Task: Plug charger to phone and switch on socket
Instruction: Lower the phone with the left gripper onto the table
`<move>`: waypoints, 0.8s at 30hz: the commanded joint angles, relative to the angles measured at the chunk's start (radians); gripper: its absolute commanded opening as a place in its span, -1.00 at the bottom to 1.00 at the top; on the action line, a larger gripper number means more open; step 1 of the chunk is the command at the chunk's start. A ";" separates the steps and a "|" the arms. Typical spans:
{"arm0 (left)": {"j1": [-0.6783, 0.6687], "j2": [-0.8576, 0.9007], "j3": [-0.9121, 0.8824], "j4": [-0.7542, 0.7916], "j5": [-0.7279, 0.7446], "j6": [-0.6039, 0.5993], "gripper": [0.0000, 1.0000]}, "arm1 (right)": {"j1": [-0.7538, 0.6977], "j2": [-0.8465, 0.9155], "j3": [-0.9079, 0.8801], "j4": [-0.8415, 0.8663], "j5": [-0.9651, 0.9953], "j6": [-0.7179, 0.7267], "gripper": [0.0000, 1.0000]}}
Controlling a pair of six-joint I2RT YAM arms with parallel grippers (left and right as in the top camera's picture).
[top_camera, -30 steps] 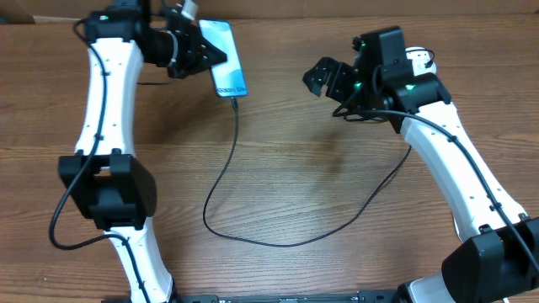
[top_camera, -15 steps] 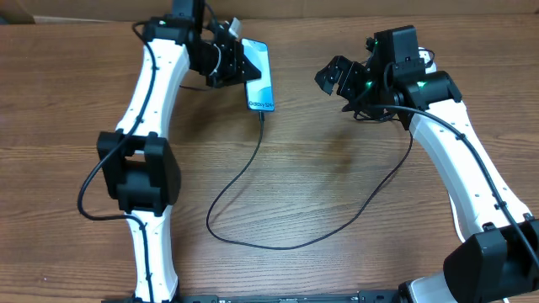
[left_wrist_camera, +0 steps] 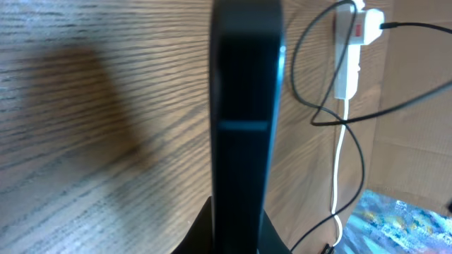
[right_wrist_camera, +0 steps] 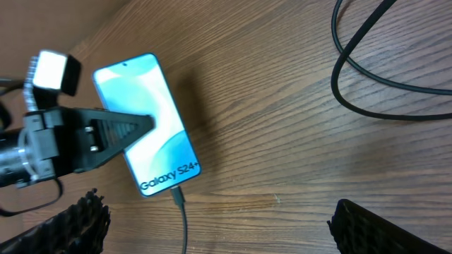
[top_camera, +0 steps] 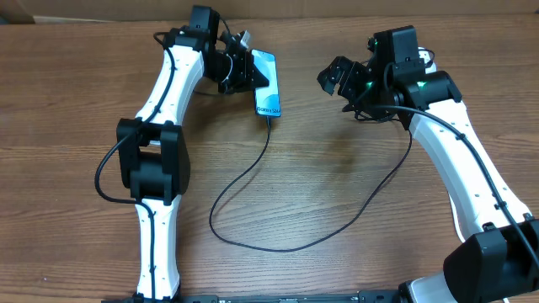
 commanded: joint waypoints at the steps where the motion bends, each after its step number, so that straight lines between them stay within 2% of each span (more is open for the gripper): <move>1: -0.011 0.029 0.008 0.004 0.050 -0.016 -0.92 | -0.007 0.006 0.022 0.002 0.014 -0.003 1.00; 12: -0.013 0.059 0.008 0.048 0.048 -0.016 -0.92 | -0.007 0.006 0.022 -0.003 0.010 -0.003 1.00; 24: -0.053 0.059 0.008 0.043 -0.052 -0.018 -0.92 | -0.007 0.006 0.022 -0.016 0.010 -0.003 1.00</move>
